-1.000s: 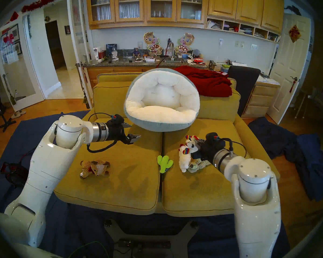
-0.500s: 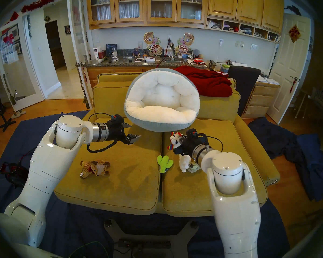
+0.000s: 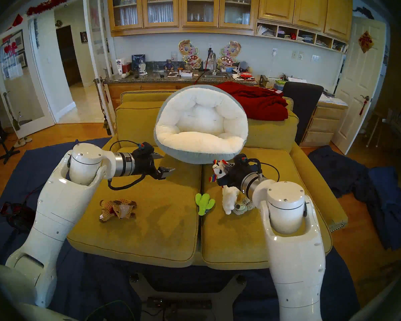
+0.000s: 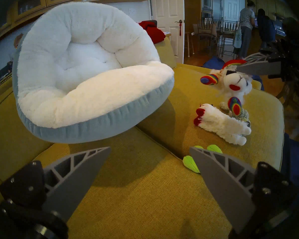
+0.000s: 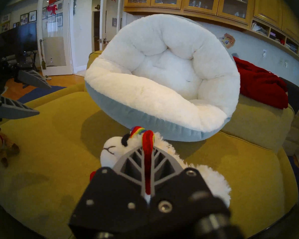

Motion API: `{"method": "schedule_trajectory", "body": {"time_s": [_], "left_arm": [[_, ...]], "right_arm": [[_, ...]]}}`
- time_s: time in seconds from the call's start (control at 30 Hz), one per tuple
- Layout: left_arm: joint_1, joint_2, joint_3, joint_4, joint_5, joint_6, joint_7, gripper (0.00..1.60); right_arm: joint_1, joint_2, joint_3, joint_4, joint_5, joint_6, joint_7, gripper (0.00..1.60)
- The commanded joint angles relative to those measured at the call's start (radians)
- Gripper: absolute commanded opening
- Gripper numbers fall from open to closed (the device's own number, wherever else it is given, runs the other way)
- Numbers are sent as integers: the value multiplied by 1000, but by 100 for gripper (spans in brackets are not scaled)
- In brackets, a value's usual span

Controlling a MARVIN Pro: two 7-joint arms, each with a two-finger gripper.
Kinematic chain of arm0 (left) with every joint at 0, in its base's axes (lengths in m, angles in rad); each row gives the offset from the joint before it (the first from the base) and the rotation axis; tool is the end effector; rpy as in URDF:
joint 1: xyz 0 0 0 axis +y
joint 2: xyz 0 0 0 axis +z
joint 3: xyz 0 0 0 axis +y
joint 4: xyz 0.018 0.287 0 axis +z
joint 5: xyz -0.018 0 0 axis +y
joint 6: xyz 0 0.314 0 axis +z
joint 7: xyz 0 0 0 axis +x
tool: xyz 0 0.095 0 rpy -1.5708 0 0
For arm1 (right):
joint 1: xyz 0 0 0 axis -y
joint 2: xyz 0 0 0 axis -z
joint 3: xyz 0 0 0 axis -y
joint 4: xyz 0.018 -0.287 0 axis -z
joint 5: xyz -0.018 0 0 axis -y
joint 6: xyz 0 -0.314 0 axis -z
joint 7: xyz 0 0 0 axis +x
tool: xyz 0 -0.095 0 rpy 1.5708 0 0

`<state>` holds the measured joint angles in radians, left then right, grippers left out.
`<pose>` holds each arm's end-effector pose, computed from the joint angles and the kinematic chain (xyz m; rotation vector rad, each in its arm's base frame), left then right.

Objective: Put toys into dog bed

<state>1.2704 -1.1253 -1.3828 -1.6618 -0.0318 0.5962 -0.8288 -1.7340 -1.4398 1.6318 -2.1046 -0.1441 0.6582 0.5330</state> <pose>0.4514 0.0030 -0.2128 2.1822 -1.1067 1.3696 0.3527 -0.0036 -0.2195 -2.3951 -0.5993 -1.6823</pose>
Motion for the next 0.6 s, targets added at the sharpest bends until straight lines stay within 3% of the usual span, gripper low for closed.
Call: {"method": "schedule_trajectory", "body": {"time_s": [0.0, 0.57], "left_arm": [[-38, -2, -8, -15, -10, -8, -13, 160], [-41, -9, 9, -19, -85, -56, -189, 160]], "right_arm": [[-69, 16, 28, -96, 33, 2, 47, 0], [-123, 11, 70, -131, 61, -13, 82, 0]]}}
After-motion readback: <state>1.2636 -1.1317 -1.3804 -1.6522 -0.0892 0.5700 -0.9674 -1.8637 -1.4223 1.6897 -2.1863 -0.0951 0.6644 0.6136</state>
